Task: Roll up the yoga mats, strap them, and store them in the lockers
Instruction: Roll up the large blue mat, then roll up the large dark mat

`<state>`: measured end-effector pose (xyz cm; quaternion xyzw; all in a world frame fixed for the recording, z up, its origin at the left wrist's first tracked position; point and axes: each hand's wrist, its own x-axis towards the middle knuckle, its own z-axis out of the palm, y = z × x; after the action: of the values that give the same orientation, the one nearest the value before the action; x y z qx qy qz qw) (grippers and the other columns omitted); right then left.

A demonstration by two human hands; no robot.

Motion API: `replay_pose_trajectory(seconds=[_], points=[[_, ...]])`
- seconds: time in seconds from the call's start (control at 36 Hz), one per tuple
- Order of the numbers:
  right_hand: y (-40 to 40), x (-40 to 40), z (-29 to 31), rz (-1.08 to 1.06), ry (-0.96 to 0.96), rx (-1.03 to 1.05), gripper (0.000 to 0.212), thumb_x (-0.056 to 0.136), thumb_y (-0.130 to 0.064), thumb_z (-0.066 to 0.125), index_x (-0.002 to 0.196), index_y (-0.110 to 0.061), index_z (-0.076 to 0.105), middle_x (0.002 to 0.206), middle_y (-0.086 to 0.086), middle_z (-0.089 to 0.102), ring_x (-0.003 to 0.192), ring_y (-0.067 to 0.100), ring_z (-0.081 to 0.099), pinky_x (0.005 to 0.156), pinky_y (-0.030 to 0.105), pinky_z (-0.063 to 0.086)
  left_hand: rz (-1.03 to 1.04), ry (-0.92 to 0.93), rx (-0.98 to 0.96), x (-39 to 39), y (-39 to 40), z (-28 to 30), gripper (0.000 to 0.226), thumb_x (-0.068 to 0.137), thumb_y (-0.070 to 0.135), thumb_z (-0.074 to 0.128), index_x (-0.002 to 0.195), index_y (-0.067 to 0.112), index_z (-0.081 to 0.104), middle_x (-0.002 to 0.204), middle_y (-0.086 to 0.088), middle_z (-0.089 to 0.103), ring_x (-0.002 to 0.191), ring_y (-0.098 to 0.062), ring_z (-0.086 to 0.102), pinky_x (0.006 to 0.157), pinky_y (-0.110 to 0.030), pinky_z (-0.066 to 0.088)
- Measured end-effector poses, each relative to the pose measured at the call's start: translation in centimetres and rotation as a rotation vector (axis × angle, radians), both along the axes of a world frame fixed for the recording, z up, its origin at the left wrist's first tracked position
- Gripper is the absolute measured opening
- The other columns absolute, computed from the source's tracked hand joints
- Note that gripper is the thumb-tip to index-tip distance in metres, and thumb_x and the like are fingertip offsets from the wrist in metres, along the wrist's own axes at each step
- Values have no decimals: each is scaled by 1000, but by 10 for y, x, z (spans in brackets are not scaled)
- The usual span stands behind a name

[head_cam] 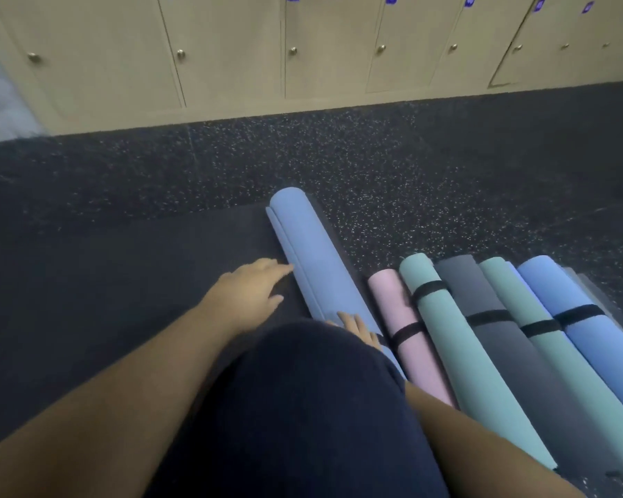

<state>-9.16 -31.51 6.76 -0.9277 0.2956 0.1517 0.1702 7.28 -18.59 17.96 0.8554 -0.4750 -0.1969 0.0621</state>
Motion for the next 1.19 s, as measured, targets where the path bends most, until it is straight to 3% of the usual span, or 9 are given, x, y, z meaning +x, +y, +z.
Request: replay_pose_trajectory(seconds=[0.08, 0.28, 0.5, 0.75, 0.81, 0.89, 0.94, 1.08, 1.19], points=[[-18, 9, -10, 31, 72, -35, 51, 98, -51, 36, 148, -42, 26, 161, -10, 3, 149, 22, -5, 119, 47, 12, 12, 5, 115, 7, 12, -37, 60, 101, 33, 41, 154, 34, 12, 162, 2, 9, 146, -20, 16, 116, -45, 23], [-40, 44, -40, 48, 140, -103, 81, 86, -56, 62, 150, -47, 12, 161, -8, -10, 148, 33, -9, 116, 56, 17, 119, 145, 125, 5, 28, -111, 65, 101, 31, 42, 153, 37, 5, 162, 5, -1, 149, -20, 4, 120, -44, 10], [-36, 53, -65, 49, 247, -371, 106, 77, -73, 58, 146, -50, -19, 156, -1, -31, 143, 47, -15, 109, 63, 23, 16, 230, 205, -14, 31, -180, 70, 100, 35, 45, 153, 38, -2, 162, 4, -9, 148, -21, -11, 120, -48, 3], [-36, 50, -76, 67, 179, -416, 101, 81, -63, 59, 149, -48, -14, 158, 3, -26, 142, 49, -10, 107, 62, 25, -138, 245, 192, -36, 9, -229, 75, 96, 46, 49, 153, 38, 1, 161, 1, -18, 144, -25, -26, 117, -58, -5], [-40, 49, -79, 51, 126, -421, 103, 74, -63, 66, 151, -49, -1, 160, 2, -17, 142, 48, -1, 104, 62, 30, -165, 253, 223, -39, 5, -238, 84, 90, 53, 55, 153, 38, 0, 160, 1, -21, 143, -26, -30, 114, -62, -9], [-50, 44, -85, 9, -4, -434, 113, 50, -59, 82, 146, -45, 23, 156, 5, 11, 135, 51, 28, 86, 61, 46, -207, 218, 299, -46, 5, -246, 108, 78, 61, 66, 153, 34, -9, 155, -2, -34, 138, -31, -37, 106, -66, -16], [-57, 40, -86, 4, -15, -415, 114, 49, -59, 83, 143, -46, 20, 157, 6, 17, 134, 50, 30, 83, 58, 48, -233, 159, 331, -49, 8, -247, 121, 72, 61, 71, 151, 32, -16, 151, -4, -40, 136, -33, -40, 104, -67, -18], [-64, 38, -80, -4, 10, -340, 111, 61, -67, 75, 146, -54, 5, 160, -3, -6, 144, 41, 7, 100, 56, 41, -247, 124, 307, -50, 12, -252, 124, 72, 64, 70, 149, 33, -22, 144, -5, -47, 133, -35, -43, 100, -66, -23], [-63, 42, -73, -31, 68, -316, 115, 63, -73, 71, 146, -56, -7, 156, -11, -22, 144, 40, 2, 104, 55, 38, -303, 64, 248, -47, 16, -251, 99, 85, 61, 56, 152, 33, -11, 153, -9, -35, 136, -40, -37, 102, -68, -20]])
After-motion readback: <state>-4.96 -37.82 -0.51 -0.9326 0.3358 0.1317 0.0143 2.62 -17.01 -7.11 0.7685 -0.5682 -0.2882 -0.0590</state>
